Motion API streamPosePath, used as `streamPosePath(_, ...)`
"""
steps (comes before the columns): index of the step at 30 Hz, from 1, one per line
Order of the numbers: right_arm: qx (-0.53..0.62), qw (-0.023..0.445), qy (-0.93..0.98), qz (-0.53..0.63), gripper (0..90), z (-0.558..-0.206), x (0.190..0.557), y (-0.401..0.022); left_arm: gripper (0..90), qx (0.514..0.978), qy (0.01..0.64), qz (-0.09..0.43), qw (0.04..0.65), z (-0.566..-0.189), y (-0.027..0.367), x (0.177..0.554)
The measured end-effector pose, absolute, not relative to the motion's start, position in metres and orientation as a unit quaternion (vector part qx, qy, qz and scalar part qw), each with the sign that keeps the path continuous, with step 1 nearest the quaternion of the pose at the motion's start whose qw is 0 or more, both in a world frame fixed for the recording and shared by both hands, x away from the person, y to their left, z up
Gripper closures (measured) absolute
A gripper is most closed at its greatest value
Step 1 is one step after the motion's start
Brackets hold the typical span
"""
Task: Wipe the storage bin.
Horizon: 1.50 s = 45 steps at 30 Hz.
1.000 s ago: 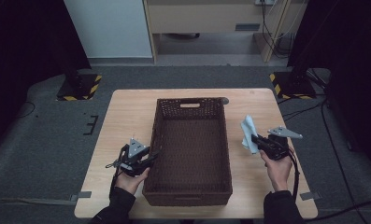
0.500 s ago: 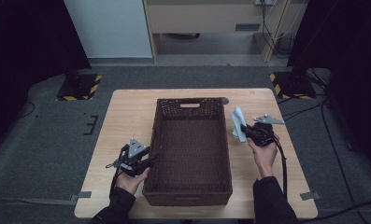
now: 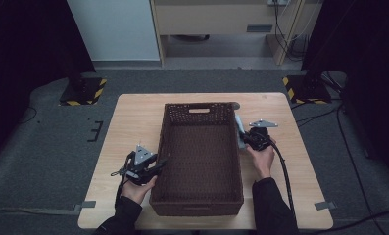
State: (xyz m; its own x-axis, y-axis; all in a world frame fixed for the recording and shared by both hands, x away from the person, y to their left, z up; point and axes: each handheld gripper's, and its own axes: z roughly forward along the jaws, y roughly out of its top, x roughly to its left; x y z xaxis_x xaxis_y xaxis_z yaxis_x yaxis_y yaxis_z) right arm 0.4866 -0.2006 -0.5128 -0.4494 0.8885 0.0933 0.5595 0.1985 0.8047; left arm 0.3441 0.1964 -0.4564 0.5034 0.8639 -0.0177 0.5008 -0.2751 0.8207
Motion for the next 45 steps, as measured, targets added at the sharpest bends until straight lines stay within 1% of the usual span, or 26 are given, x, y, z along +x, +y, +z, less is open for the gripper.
streamPosePath(3, 0.492, 0.186, 0.754, 0.393, 84.4, -0.526, 0.489, -0.200, 60.4, 0.766, 0.445, 0.224, 0.406, -0.456, 0.196, 0.344)
streamPosePath(5, 0.490, 0.181, 0.754, 0.398, 84.5, -0.526, 0.490, -0.200, 60.4, 0.766, 0.445, 0.223, 0.406, -0.456, 0.197, 0.344)
streamPosePath(8, 0.481, 0.184, 0.744, 0.426, 84.5, -0.511, 0.490, -0.201, 60.3, 0.767, 0.445, 0.223, 0.406, -0.457, 0.197, 0.344)
streamPosePath(14, 0.439, 0.231, 0.721, 0.484, 84.6, -0.467, 0.488, -0.200, 60.3, 0.767, 0.445, 0.223, 0.406, -0.457, 0.197, 0.344)
streamPosePath(17, 0.431, 0.234, 0.729, 0.478, 84.5, -0.461, 0.490, -0.198, 60.3, 0.766, 0.446, 0.223, 0.407, -0.457, 0.197, 0.344)
streamPosePath(20, 0.436, 0.223, 0.746, 0.452, 84.5, -0.471, 0.492, -0.197, 60.3, 0.766, 0.445, 0.223, 0.406, -0.457, 0.197, 0.344)
streamPosePath(27, 0.469, 0.177, 0.773, 0.388, 84.5, -0.517, 0.493, -0.199, 60.6, 0.764, 0.448, 0.222, 0.408, -0.457, 0.197, 0.344)
streamPosePath(29, 0.473, 0.172, 0.770, 0.393, 84.5, -0.523, 0.492, -0.199, 60.6, 0.764, 0.448, 0.223, 0.407, -0.457, 0.197, 0.344)
streamPosePath(32, 0.469, 0.182, 0.761, 0.410, 84.6, -0.512, 0.492, -0.200, 60.7, 0.764, 0.448, 0.223, 0.407, -0.457, 0.197, 0.344)
streamPosePath(35, 0.452, 0.211, 0.736, 0.457, 84.6, -0.489, 0.491, -0.203, 61.0, 0.763, 0.450, 0.224, 0.406, -0.457, 0.197, 0.344)
streamPosePath(38, 0.434, 0.226, 0.726, 0.482, 84.5, -0.467, 0.491, -0.202, 61.6, 0.760, 0.453, 0.227, 0.406, -0.457, 0.196, 0.343)
streamPosePath(40, 0.427, 0.228, 0.729, 0.483, 84.5, -0.460, 0.493, -0.200, 61.9, 0.759, 0.455, 0.229, 0.405, -0.456, 0.195, 0.343)
streamPosePath(42, 0.427, 0.230, 0.734, 0.476, 84.6, -0.459, 0.494, -0.198, 62.3, 0.759, 0.456, 0.231, 0.403, -0.456, 0.195, 0.343)
streamPosePath(45, 0.435, 0.218, 0.752, 0.445, 84.6, -0.470, 0.496, -0.199, 62.7, 0.758, 0.460, 0.231, 0.402, -0.456, 0.194, 0.344)
